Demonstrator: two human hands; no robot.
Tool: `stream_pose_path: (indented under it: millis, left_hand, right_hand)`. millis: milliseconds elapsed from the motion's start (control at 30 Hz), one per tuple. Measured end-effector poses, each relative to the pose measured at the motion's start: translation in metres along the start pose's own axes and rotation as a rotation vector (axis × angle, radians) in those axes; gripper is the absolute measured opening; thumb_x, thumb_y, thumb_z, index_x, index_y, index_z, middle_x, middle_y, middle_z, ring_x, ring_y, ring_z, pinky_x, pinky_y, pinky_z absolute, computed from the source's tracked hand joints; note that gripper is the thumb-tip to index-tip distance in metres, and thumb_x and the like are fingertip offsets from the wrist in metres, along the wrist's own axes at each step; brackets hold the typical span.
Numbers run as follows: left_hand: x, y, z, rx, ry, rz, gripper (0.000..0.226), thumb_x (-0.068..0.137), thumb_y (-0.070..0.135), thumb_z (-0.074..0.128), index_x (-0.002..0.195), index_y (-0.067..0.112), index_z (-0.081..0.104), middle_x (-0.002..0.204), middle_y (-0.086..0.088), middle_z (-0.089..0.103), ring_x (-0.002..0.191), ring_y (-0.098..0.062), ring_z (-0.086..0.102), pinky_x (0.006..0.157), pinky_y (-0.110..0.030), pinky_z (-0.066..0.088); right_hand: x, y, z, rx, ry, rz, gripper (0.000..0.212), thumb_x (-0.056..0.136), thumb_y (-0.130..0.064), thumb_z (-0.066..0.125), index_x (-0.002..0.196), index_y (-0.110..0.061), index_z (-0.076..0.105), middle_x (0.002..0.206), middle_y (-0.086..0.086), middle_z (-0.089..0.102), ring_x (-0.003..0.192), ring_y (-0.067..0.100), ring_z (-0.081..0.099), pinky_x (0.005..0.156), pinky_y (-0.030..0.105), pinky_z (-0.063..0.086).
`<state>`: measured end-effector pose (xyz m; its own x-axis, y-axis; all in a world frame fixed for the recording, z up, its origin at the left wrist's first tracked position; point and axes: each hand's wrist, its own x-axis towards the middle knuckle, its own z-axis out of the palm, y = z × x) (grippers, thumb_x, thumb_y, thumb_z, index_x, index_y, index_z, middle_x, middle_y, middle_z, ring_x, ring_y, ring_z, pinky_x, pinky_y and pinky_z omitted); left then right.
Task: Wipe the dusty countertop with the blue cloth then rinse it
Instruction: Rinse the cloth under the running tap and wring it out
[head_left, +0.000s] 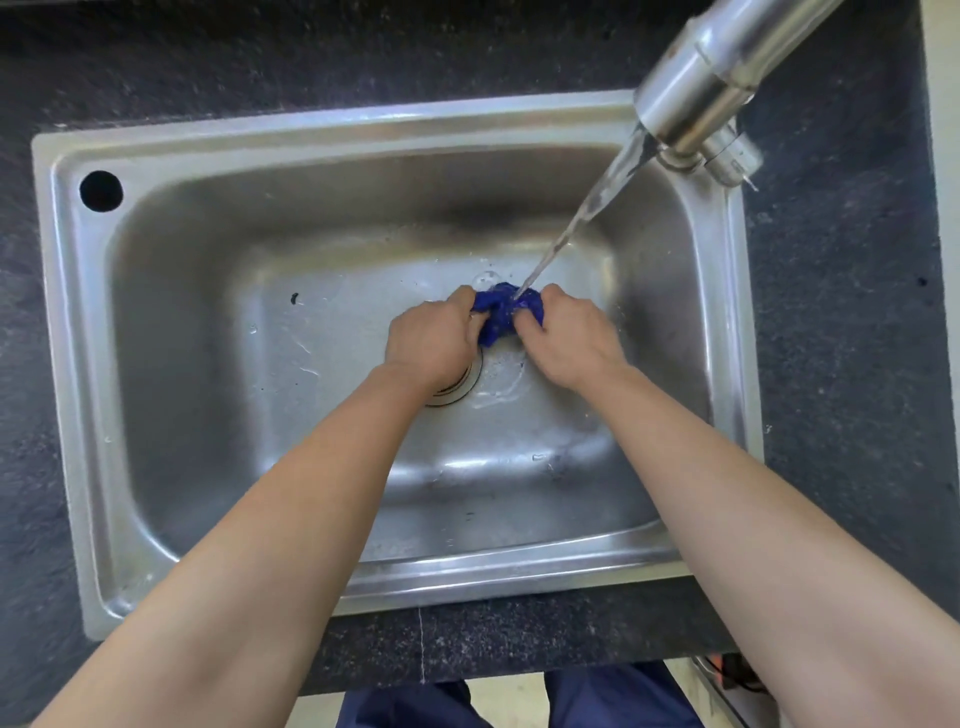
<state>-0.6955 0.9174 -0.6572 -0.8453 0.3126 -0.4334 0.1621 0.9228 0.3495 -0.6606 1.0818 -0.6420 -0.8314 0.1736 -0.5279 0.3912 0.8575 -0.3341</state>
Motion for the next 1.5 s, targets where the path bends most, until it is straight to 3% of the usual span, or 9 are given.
stream_pose_path:
  millis: [100, 267, 400, 567, 700, 867, 1267, 1400, 1500]
  left_hand:
    - [-0.003, -0.007, -0.012, -0.095, 0.024, -0.164, 0.045, 0.100, 0.049, 0.030, 0.078, 0.020, 0.055, 0.078, -0.003, 0.059, 0.083, -0.033, 0.058, 0.064, -0.033, 0.035]
    - [-0.008, -0.014, -0.010, -0.247, -0.066, -0.172, 0.067, 0.088, 0.032, 0.057, 0.150, 0.028, 0.031, 0.155, -0.013, 0.019, 0.141, -0.031, 0.021, 0.108, -0.042, 0.033]
    - [-0.012, -0.009, 0.019, -0.018, -0.069, -0.035, 0.070, 0.093, 0.033, 0.054, 0.155, 0.030, 0.023, 0.163, -0.015, -0.002, 0.147, -0.039, -0.001, 0.115, -0.051, 0.016]
    - [-0.002, -0.005, 0.023, -0.077, 0.065, -0.029, 0.058, 0.090, 0.001, 0.048, 0.145, 0.020, 0.044, 0.133, -0.017, 0.039, 0.117, -0.038, 0.038, 0.094, -0.039, 0.032]
    - [-0.001, -0.004, 0.016, -0.071, -0.019, -0.017, 0.035, 0.098, 0.012, 0.042, 0.133, 0.009, 0.049, 0.113, -0.020, 0.049, 0.097, -0.038, 0.053, 0.074, -0.036, 0.037]
    - [-0.018, -0.002, 0.008, 0.000, -0.048, -0.020, 0.024, 0.100, 0.025, 0.042, 0.107, 0.008, 0.058, 0.099, -0.013, 0.064, 0.089, -0.035, 0.058, 0.066, -0.034, 0.033]
    - [-0.043, 0.016, -0.040, -0.222, 0.099, -0.276, 0.042, 0.080, 0.046, 0.032, 0.052, 0.017, 0.041, 0.054, 0.000, 0.045, 0.066, -0.030, 0.050, 0.053, -0.031, 0.027]
    - [-0.054, 0.011, -0.041, -0.271, 0.071, -0.118, 0.026, 0.079, 0.041, 0.041, 0.084, 0.026, 0.062, 0.109, 0.002, 0.048, 0.112, -0.026, 0.040, 0.085, -0.031, 0.025]
    - [-0.061, 0.006, -0.040, -0.166, -0.061, -0.081, 0.073, 0.072, 0.029, 0.069, 0.140, 0.037, 0.043, 0.153, -0.010, 0.015, 0.144, -0.027, 0.007, 0.109, -0.039, 0.013]
  right_hand:
    - [-0.008, 0.003, -0.007, 0.153, 0.071, 0.091, 0.039, 0.095, -0.052, 0.046, 0.105, -0.016, 0.057, 0.101, 0.012, 0.064, 0.098, 0.039, 0.059, 0.072, 0.037, 0.043]
    - [-0.012, 0.003, 0.012, 0.014, 0.177, 0.011, 0.080, 0.090, -0.038, 0.064, 0.154, -0.019, 0.021, 0.160, 0.017, 0.012, 0.136, 0.040, 0.033, 0.107, 0.047, 0.038]
    - [-0.004, 0.002, 0.037, -0.068, 0.059, -0.087, 0.062, 0.093, -0.011, 0.056, 0.150, -0.015, 0.033, 0.157, 0.009, 0.023, 0.129, 0.038, 0.029, 0.109, 0.047, 0.035]
    - [0.001, -0.001, 0.034, -0.003, 0.036, -0.143, 0.051, 0.088, 0.007, 0.046, 0.136, -0.011, 0.049, 0.134, 0.012, 0.042, 0.109, 0.035, 0.041, 0.096, 0.037, 0.039]
    - [-0.003, 0.006, 0.025, 0.009, 0.045, -0.055, 0.020, 0.104, -0.018, 0.038, 0.116, -0.007, 0.048, 0.108, 0.015, 0.049, 0.088, 0.037, 0.053, 0.073, 0.041, 0.040]
    - [-0.015, 0.009, 0.012, -0.070, 0.058, 0.051, 0.040, 0.105, -0.042, 0.029, 0.083, -0.014, 0.047, 0.080, 0.007, 0.055, 0.074, 0.032, 0.047, 0.067, 0.037, 0.035]
    - [-0.038, -0.016, -0.012, 0.381, 0.253, 0.151, 0.047, 0.092, -0.033, 0.049, 0.053, -0.012, 0.032, 0.050, 0.002, 0.030, 0.058, 0.026, 0.033, 0.049, 0.034, 0.022]
    - [-0.055, -0.019, -0.020, 0.557, 0.272, 0.058, 0.045, 0.099, -0.035, 0.048, 0.059, -0.021, 0.036, 0.054, -0.003, 0.037, 0.059, 0.020, 0.036, 0.058, 0.035, 0.030]
    - [-0.066, -0.020, -0.027, 0.528, 0.154, -0.057, 0.026, 0.102, -0.036, 0.050, 0.084, -0.021, 0.062, 0.083, -0.003, 0.061, 0.078, 0.015, 0.054, 0.072, 0.029, 0.040]
